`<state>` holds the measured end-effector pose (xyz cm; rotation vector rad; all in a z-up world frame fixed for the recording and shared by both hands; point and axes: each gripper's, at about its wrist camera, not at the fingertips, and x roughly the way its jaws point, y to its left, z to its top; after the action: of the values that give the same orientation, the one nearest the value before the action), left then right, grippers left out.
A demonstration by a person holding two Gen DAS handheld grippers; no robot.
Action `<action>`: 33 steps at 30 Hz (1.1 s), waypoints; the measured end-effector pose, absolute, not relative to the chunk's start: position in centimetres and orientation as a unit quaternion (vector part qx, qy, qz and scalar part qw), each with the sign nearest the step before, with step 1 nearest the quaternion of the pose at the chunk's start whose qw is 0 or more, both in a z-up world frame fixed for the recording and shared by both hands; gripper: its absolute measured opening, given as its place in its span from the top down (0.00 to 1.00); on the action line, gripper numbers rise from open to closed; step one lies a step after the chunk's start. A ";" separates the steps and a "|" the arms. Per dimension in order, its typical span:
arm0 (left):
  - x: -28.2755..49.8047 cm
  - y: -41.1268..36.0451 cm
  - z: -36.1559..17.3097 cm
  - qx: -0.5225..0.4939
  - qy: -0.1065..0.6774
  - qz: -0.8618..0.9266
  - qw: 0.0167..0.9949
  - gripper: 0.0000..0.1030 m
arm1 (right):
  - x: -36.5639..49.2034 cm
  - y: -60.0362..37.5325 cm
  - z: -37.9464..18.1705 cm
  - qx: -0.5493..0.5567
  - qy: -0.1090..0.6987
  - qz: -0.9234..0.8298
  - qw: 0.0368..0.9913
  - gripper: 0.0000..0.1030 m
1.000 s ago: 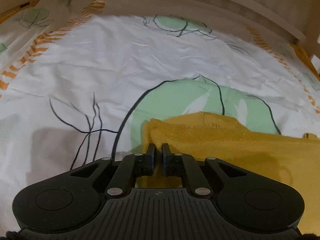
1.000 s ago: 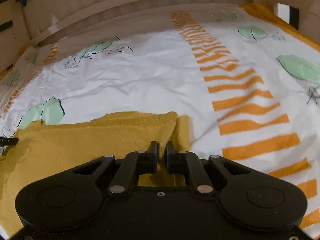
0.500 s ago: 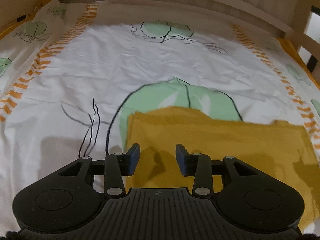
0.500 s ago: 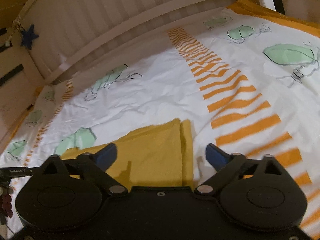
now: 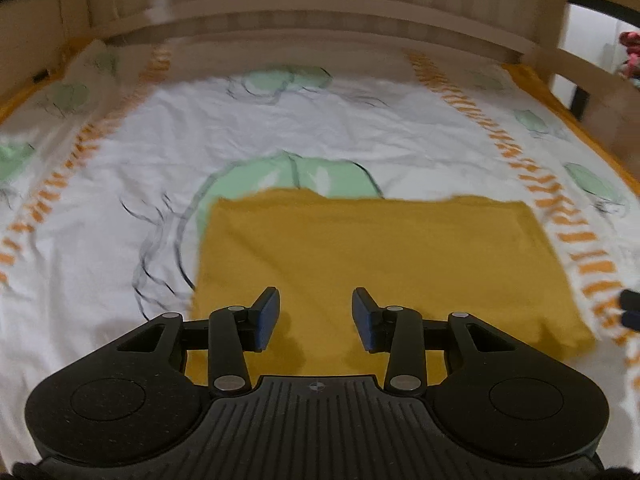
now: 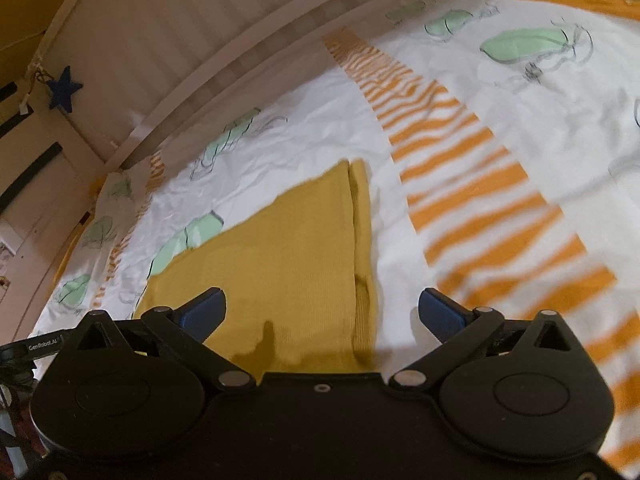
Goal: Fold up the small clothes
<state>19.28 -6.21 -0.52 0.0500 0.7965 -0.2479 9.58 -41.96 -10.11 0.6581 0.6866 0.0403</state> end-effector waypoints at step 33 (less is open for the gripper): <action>20.6 -11.3 -3.8 0.029 0.463 -0.124 0.877 0.62 | 15.9 -42.9 -15.4 0.365 0.335 0.161 0.853 0.00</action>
<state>20.57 -11.27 -3.83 0.0609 0.9664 -0.2595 15.90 -42.86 -15.43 0.7689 0.7056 0.3391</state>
